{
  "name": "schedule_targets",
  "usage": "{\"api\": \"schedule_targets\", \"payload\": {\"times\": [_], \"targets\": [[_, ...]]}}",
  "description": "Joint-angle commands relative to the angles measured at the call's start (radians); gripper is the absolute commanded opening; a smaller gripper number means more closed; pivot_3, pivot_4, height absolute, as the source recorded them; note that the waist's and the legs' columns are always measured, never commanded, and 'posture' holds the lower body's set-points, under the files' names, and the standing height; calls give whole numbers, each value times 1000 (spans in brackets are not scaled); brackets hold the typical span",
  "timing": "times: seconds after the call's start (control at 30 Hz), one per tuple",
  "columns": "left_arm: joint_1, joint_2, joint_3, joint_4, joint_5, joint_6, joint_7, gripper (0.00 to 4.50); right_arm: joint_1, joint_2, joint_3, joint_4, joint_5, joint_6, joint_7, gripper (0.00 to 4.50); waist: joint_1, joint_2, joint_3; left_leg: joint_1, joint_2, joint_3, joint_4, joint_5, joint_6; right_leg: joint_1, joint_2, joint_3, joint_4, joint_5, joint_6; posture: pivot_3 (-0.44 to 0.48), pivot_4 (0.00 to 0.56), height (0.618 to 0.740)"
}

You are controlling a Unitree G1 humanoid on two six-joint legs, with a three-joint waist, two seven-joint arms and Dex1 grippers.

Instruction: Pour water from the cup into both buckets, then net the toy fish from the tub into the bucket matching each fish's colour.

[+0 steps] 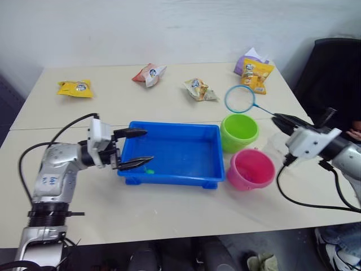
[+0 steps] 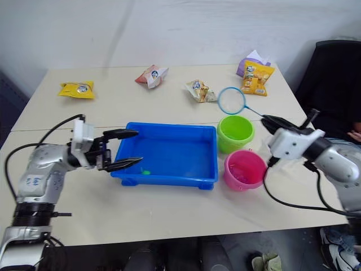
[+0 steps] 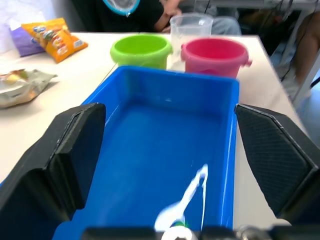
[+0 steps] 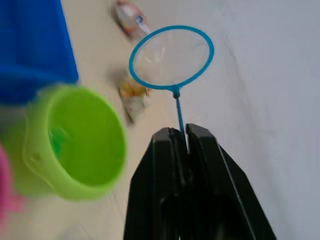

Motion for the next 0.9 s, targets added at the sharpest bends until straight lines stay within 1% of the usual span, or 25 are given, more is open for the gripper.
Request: {"api": "schedule_targets", "payload": {"times": [0.03, 0.1, 0.13, 0.23, 0.3, 0.4, 0.5, 0.67, 0.8, 0.9], "targets": [[49, 46, 84, 36, 13, -62, 5, 4428, -85, 35, 143, -184, 143, 367, 121, 0, 2, 0, 0, 0, 0, -1, 0, 0, 0, 0, 0, 0, 0, 0, -1, 0, 150, 739], [91, 77, 126, 39, -10, -38, -2, 4428, -167, 91, 222, -211, 141, 521, 119, 0, 6, 0, 0, -1, 0, -2, 0, 0, 0, 0, -1, -2, 0, -1, -2, 0, 150, 739], [124, 99, 146, 30, -27, -7, -14, 4428, -211, 115, 271, -210, 109, 573, 127, 0, 6, 0, 0, -2, 0, -2, 0, 0, 1, -1, -2, -3, 0, -1, -2, 0, 150, 739], [193, 143, 173, -3, -57, 52, -41, 4428, -294, 147, 366, -202, 51, 678, 161, 0, 5, 0, 0, -3, -1, -2, 1, -1, 2, -2, -3, -3, 1, -1, -2, 0, 150, 739], [224, 165, 180, -23, -64, 74, -55, 4428, -330, 166, 405, -189, 19, 721, 165, 0, 13, 0, 0, -4, -1, -3, 1, -2, 3, -2, -5, -4, 0, -1, -2, 0, 150, 739], [251, 221, 189, -40, -39, 61, -92, 4428, -401, 203, 513, -137, -52, 762, 218, 0, 16, 0, 0, -5, -2, -3, 1, -2, 4, -2, -6, -5, -2, -1, -2, 0, 150, 739], [256, 266, 176, -64, -10, 39, -122, 4428, -442, 254, 551, -89, -71, 800, 236, 0, 11, -1, -1, -5, -2, -3, 0, -3, 5, -2, -6, -6, -2, -1, -2, 0, 150, 739], [245, 325, 148, -94, 21, 44, -138, 4428, -499, 342, 609, 17, -133, 769, 288, 0, 4, -1, -1, -5, -2, -1, -2, -3, 4, -3, -6, -5, -2, -1, -2, 0, 150, 739], [245, 336, 124, -96, 43, 39, -141, 4428, -525, 415, 627, 56, -134, 766, 340, 0, 0, -1, -1, -5, -2, 0, -4, -2, 4, -5, -4, -3, -2, -1, -2, 0, 150, 739], [247, 333, 118, -92, 53, 30, -135, 4428, -537, 471, 611, 72, -126, 763, 355, 0, -1, -1, -1, -6, -2, 1, -5, -2, 3, -7, -4, -2, -2, -1, -2, 0, 150, 739]]}}
